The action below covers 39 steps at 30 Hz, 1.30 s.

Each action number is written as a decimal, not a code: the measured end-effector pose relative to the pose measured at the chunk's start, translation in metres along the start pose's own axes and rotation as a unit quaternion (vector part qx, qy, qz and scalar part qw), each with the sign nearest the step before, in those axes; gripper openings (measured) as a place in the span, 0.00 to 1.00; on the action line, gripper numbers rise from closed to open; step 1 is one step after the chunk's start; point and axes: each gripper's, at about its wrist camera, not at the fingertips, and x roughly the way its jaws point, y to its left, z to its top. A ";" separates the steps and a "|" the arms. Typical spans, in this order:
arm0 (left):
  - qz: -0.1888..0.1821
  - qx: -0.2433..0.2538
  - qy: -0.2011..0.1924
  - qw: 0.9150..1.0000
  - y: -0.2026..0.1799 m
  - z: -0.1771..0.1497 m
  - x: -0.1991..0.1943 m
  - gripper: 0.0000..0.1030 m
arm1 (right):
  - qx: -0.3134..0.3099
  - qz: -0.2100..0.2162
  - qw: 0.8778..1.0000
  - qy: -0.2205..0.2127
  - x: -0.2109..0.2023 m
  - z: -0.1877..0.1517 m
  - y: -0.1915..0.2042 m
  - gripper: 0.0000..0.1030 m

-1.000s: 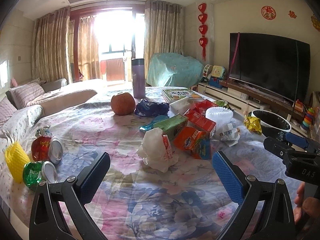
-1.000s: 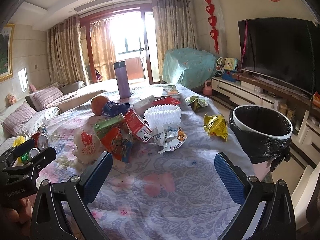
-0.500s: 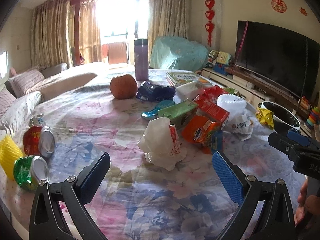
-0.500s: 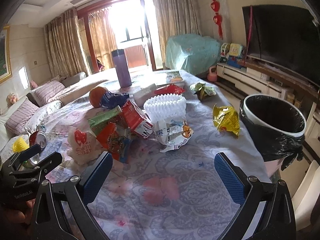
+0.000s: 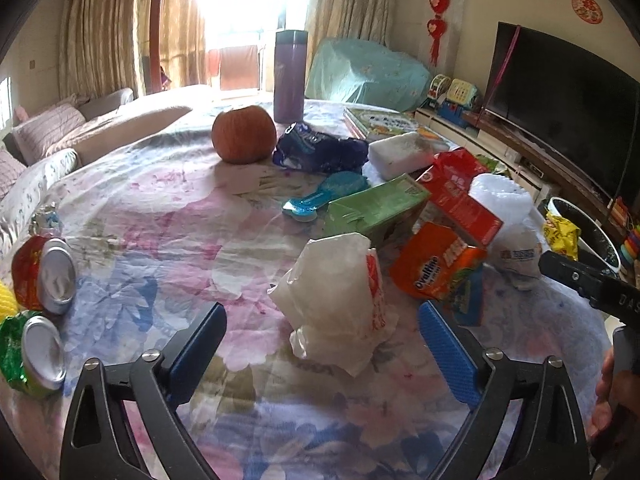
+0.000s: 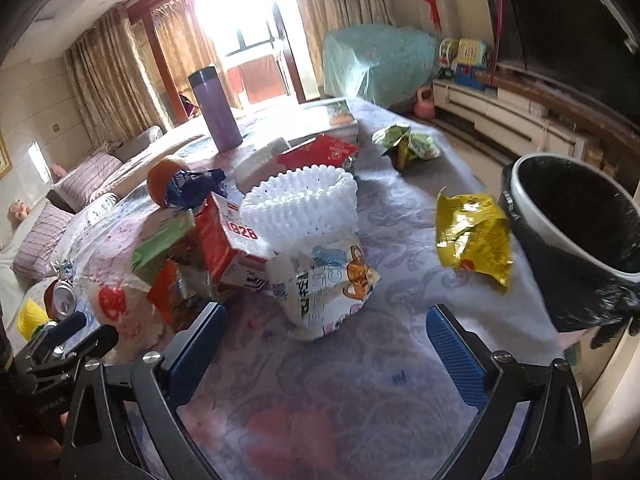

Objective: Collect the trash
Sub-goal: 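Grasp the white plastic bag with the left gripper while the right gripper grasps the white snack wrapper, then carry the bag and wrapper in both grippers over the black trash bin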

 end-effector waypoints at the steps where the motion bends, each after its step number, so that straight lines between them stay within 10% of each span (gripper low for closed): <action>1: -0.002 -0.001 0.004 1.000 0.000 0.001 0.004 0.88 | 0.000 0.000 1.000 0.004 0.003 0.001 0.000 0.92; 15: -0.040 0.028 0.026 0.998 -0.001 0.006 0.022 0.34 | -0.010 0.039 0.999 0.023 0.017 0.000 0.002 0.33; 39: -0.152 0.074 0.014 0.985 -0.062 0.009 -0.033 0.32 | 0.034 0.025 0.999 -0.019 -0.052 -0.017 -0.048 0.33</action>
